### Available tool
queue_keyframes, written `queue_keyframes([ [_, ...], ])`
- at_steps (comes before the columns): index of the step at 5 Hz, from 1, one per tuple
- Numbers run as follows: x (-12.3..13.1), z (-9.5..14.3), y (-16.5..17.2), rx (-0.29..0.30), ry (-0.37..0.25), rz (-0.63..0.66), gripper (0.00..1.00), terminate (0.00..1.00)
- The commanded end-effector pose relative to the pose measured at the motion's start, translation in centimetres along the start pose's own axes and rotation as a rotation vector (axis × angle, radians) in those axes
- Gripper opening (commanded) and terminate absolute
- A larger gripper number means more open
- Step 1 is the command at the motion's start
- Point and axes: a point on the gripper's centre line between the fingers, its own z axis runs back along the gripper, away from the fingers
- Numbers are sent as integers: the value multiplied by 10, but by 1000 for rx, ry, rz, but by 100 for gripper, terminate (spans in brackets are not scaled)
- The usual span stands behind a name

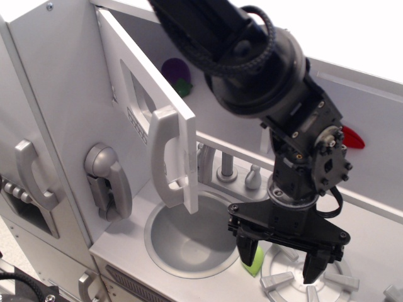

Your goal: Close microwave

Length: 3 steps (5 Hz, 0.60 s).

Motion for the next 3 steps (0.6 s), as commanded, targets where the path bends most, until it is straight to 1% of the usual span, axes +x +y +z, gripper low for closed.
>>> queue_keyframes([
  [1,0,0,0,0,0,0,100,0],
  [2,-4,41,-7,-35,-1,9,100,0],
  [3,-11,92,1,-173,-23,30,100,0],
])
